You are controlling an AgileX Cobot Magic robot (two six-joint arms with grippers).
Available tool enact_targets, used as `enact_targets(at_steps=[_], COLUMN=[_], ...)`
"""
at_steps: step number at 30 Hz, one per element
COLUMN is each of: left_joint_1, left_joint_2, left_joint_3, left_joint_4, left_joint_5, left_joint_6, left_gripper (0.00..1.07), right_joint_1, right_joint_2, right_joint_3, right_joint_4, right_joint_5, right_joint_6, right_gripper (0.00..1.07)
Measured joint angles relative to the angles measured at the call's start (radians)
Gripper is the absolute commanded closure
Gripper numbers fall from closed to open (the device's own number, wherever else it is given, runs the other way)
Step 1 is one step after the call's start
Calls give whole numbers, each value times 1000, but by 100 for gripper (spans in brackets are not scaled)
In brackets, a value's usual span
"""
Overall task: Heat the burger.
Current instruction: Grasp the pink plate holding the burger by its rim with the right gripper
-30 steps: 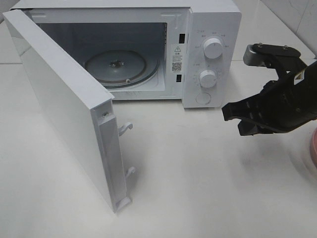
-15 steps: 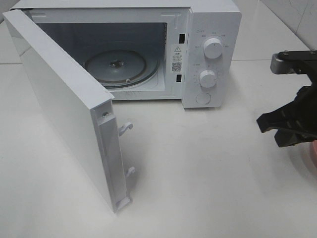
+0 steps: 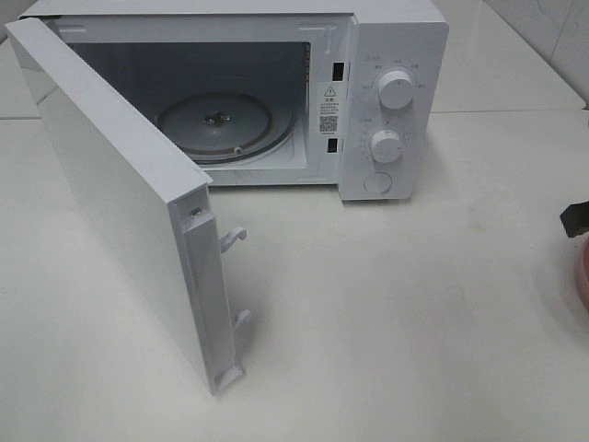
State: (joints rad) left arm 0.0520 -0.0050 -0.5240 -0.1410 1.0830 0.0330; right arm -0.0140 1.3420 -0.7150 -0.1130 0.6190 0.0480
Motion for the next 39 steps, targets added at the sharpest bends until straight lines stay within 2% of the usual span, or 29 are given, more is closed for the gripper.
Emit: enact_targets(at_steps=[1, 2, 3, 4, 5, 7, 14, 22, 28, 39], left_joint_1=[0, 0, 0, 0, 0, 0, 0, 0, 0, 0], left_joint_2=[0, 0, 0, 0, 0, 0, 0, 0, 0, 0], left_joint_3=[0, 0, 0, 0, 0, 0, 0, 0, 0, 0], left_joint_4=[0, 0, 0, 0, 0, 0, 0, 0, 0, 0], left_joint_5=[0, 0, 0, 0, 0, 0, 0, 0, 0, 0], left_joint_6=[0, 0, 0, 0, 0, 0, 0, 0, 0, 0], left_gripper=[17, 17, 17, 17, 17, 17, 17, 17, 17, 17], right_joint_1=[-12, -12, -13, -13, -13, -13, -13, -13, -13, -13], right_joint_2=[0, 0, 0, 0, 0, 0, 29, 149, 260, 378], right_joint_3=[0, 0, 0, 0, 0, 0, 0, 0, 0, 0], right_joint_4=[-7, -7, -7, -7, -7, -12, -21, -47, -115, -164], right_joint_5=[0, 0, -1, -13, -13, -36, -47, -81, -160, -233], right_joint_6=[3, 3, 3, 3, 3, 3, 3, 10, 67, 94], right_gripper=[51, 51, 41, 23, 23, 5, 7, 11, 13, 17])
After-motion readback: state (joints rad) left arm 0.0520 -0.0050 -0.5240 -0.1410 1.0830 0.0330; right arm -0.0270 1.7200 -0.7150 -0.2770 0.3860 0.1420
